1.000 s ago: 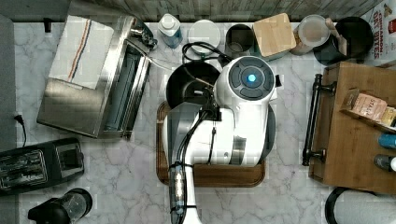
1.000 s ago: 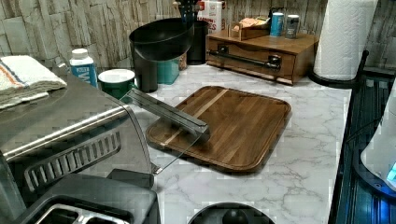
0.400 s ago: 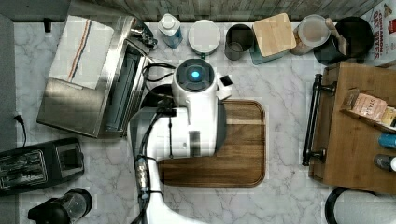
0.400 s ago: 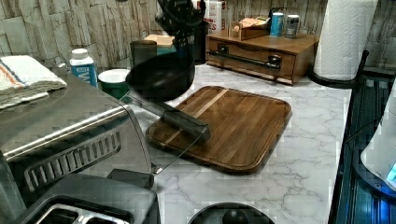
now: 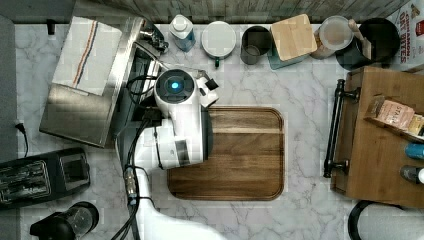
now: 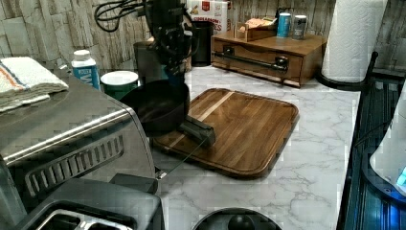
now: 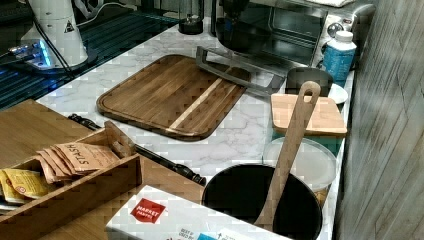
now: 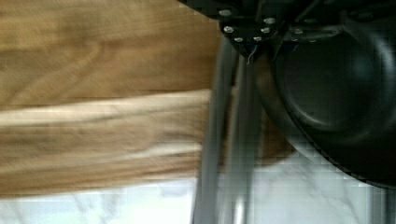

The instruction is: Put the bowl in the oven.

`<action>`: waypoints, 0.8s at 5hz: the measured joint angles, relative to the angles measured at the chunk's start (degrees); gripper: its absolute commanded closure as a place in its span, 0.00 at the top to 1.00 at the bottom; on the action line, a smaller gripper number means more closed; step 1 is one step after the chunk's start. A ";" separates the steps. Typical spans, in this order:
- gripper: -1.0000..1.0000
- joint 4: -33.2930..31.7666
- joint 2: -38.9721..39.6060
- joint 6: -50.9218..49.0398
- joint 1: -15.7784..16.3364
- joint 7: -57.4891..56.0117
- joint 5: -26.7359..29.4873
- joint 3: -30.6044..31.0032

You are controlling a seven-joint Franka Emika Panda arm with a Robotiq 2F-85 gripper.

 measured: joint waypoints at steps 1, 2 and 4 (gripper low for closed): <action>0.00 -0.45 0.75 3.83 0.72 0.00 -0.02 0.91; 0.00 -0.56 0.96 9.65 1.01 -0.01 2.69 1.31; 0.00 2.69 3.70 15.64 0.78 -0.01 9.71 2.39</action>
